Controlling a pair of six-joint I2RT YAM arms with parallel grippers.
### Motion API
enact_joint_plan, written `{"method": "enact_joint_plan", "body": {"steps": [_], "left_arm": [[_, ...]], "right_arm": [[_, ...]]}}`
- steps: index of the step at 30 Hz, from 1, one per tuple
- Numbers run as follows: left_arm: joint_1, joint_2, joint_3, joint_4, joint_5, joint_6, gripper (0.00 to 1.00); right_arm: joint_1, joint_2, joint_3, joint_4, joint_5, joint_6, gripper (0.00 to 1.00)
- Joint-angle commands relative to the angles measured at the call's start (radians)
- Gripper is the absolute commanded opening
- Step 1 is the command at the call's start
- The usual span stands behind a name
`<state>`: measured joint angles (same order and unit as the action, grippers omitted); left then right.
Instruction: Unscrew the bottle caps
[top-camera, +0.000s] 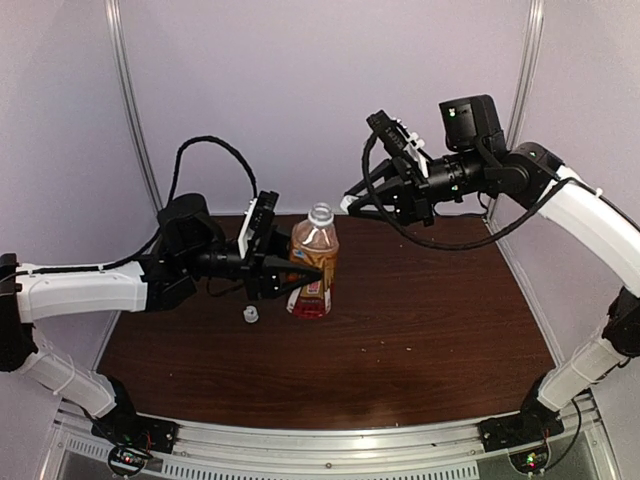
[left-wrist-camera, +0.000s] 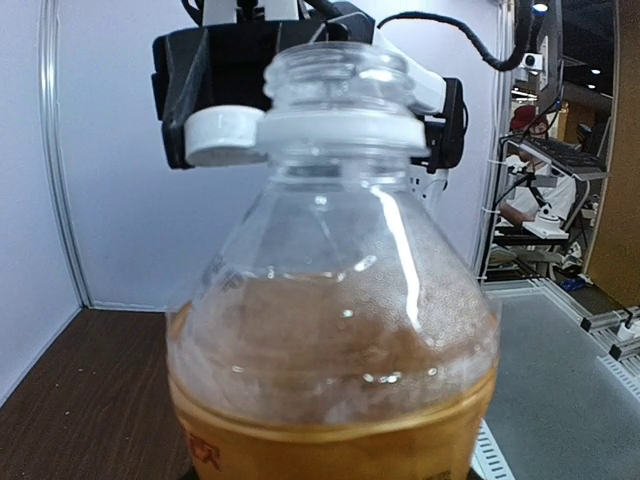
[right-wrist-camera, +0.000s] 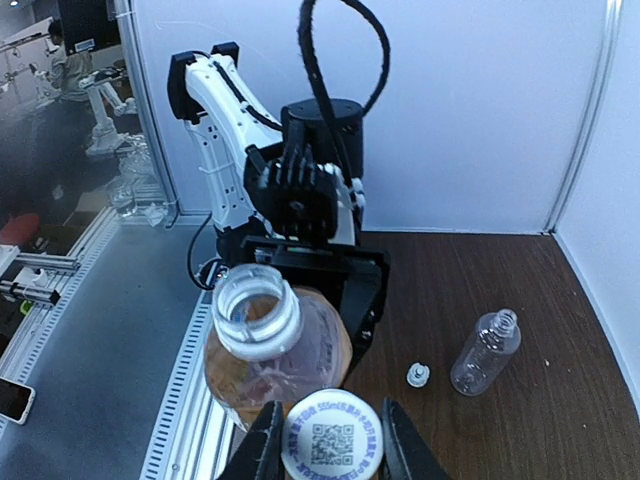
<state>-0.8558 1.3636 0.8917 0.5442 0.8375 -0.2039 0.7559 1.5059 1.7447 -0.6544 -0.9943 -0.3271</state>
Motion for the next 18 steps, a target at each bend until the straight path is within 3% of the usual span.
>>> {"method": "enact_joint_plan", "body": {"steps": [1,5,10,18], "left_arm": [[0.019,-0.058,-0.026,0.061,-0.129,-0.003,0.14],[0.021,-0.121,-0.045,-0.015,-0.377,0.041,0.14],[0.025,-0.175,-0.044,-0.123,-0.679,0.089,0.15],[0.025,-0.198,-0.048,-0.14,-0.751,0.108,0.17]], "right_arm": [[-0.049,-0.118,-0.149,0.187,0.18,0.186,0.05],[-0.052,-0.187,-0.311,0.266,0.391,0.273,0.07],[-0.046,-0.219,-0.582,0.442,0.502,0.375,0.07],[-0.026,-0.055,-0.855,0.687,0.619,0.444,0.15]]}}
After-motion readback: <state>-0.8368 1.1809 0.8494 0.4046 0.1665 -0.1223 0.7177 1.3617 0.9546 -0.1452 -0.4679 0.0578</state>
